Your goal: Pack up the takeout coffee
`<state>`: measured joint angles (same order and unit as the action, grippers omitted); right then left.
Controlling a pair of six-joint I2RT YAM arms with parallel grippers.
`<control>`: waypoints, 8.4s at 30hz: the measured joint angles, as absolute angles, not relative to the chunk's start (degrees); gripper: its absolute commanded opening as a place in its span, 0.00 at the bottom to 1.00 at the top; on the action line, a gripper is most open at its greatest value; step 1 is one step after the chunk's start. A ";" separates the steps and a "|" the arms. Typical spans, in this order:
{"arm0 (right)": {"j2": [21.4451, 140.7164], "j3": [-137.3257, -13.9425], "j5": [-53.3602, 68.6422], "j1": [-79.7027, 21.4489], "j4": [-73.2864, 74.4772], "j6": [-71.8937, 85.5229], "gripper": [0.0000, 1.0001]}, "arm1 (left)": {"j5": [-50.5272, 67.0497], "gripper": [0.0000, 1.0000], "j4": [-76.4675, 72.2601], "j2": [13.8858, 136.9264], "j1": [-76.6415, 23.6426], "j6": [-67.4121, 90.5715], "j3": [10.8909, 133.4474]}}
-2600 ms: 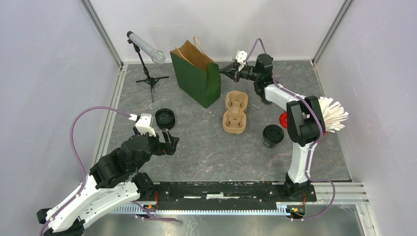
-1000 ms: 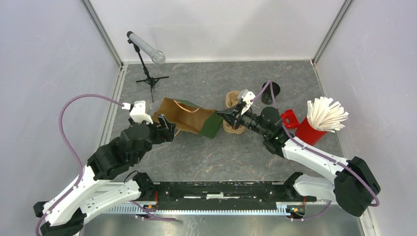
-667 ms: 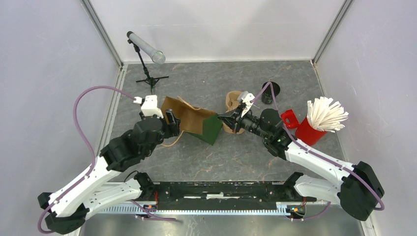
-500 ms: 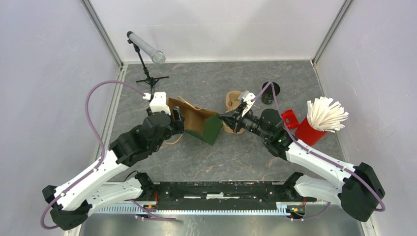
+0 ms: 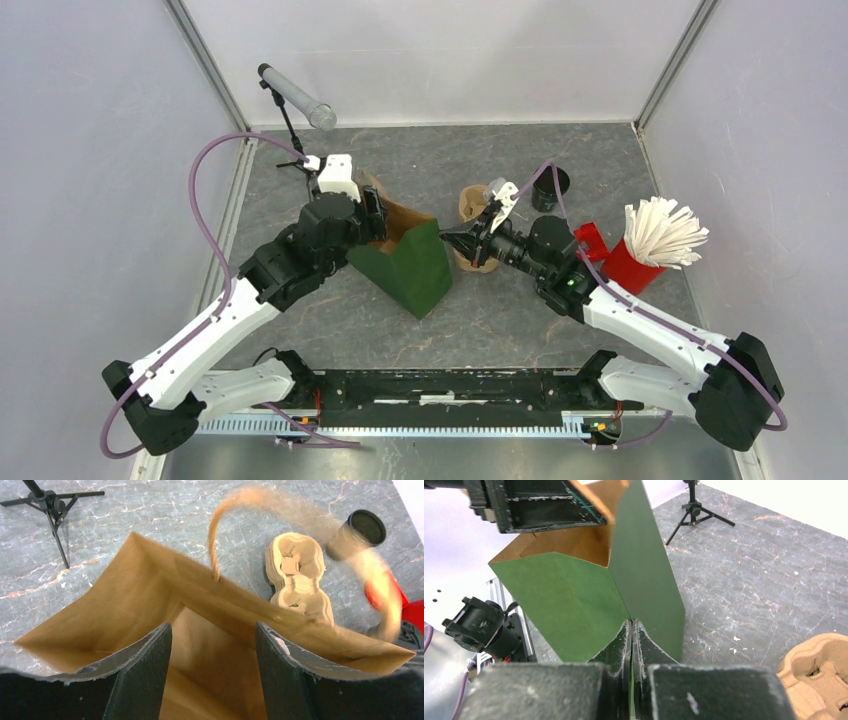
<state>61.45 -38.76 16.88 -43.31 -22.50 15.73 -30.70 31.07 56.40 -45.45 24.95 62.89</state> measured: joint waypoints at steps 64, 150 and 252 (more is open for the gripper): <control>80.64 -46.72 -15.22 -34.39 -3.97 17.10 0.55 | -11.18 0.27 38.33 40.05 -40.25 24.77 57.39; 95.68 -67.40 -16.93 -34.00 16.08 22.00 0.34 | -1.19 0.89 63.70 66.61 -18.96 43.40 88.58; 79.40 -68.62 -0.03 -56.88 -9.43 -5.98 0.38 | 12.34 0.02 62.57 59.70 -18.96 45.78 82.59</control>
